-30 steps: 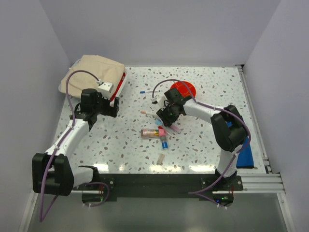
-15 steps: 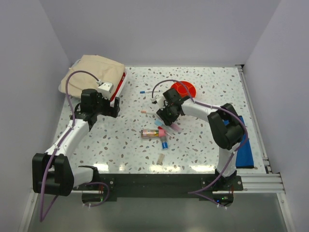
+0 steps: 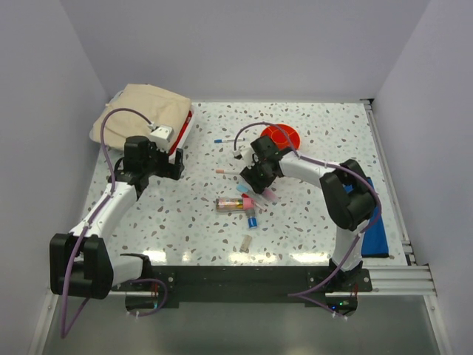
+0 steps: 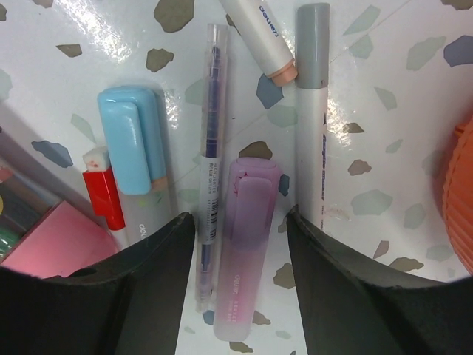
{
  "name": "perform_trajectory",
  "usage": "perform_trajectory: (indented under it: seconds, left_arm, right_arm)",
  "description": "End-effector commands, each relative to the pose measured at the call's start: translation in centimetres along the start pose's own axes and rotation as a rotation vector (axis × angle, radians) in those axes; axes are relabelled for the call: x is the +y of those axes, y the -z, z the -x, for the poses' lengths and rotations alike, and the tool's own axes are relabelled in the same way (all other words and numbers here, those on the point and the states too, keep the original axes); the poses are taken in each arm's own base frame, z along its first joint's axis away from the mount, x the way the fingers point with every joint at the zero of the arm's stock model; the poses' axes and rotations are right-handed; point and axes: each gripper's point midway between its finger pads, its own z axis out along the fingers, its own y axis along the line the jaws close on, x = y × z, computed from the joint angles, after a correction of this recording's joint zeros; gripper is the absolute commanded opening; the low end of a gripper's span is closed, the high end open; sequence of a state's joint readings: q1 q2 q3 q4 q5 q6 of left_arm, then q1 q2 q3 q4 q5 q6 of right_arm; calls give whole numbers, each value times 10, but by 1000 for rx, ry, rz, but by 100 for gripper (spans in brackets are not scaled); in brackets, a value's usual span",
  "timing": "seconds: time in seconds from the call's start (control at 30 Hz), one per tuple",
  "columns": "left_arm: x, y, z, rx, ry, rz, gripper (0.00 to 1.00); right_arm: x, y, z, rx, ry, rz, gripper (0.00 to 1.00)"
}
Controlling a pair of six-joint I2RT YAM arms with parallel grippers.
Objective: Sort the stationery into containers
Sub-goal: Pick up the stationery from the center of the board.
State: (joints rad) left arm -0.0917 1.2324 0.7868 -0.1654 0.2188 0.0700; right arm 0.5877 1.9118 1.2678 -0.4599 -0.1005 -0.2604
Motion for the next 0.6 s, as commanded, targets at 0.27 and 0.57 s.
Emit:
perform_trajectory:
  seconds: [0.27, 0.57]
  left_arm:
    - [-2, -4, 3, -29, 19, -19, 100]
    - [0, -5, 2, -25, 17, -12, 100]
  right_arm:
    - [-16, 30, 21, -79, -34, -44, 56]
    - [-13, 21, 17, -55, -29, -20, 54]
